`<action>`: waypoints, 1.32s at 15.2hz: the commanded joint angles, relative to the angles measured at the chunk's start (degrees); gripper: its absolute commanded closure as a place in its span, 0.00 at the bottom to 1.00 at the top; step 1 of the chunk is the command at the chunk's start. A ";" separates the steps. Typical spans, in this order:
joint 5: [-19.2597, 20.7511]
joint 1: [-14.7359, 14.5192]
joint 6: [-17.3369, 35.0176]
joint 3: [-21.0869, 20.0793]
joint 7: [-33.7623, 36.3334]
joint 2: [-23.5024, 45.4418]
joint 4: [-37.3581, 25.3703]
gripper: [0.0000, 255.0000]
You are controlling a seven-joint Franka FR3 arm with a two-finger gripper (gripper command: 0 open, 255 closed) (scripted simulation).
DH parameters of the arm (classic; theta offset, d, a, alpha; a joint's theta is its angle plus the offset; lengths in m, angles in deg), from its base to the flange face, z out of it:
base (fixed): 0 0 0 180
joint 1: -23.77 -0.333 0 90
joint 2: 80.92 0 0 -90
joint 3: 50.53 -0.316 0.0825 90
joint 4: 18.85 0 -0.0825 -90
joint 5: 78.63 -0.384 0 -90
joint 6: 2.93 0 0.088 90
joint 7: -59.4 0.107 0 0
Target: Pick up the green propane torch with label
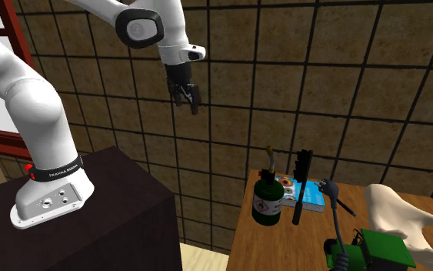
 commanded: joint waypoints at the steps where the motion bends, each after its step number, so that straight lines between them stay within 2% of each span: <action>1: -0.66 -0.56 4.05 3.32 -3.80 3.47 -0.65 0.00; 5: -5.32 -3.81 11.72 10.66 -12.68 11.51 -2.82 0.00; 8: -13.17 -8.34 16.39 17.22 -22.09 18.51 -5.58 0.00; 10: -21.86 -12.13 18.37 21.85 -30.66 24.06 -8.14 0.00; 12: -33.90 -14.75 18.61 25.13 -41.43 30.83 -11.54 0.00; 13: -40.36 -14.83 17.95 25.64 -46.98 34.56 -13.55 0.00; 14: -46.23 -13.80 16.96 25.18 -52.00 38.19 -15.68 0.00; 16: -55.15 -9.49 14.90 22.27 -59.73 44.47 -19.98 0.00; 20: -66.11 -0.43 11.38 16.29 -69.40 54.57 -28.75 0.00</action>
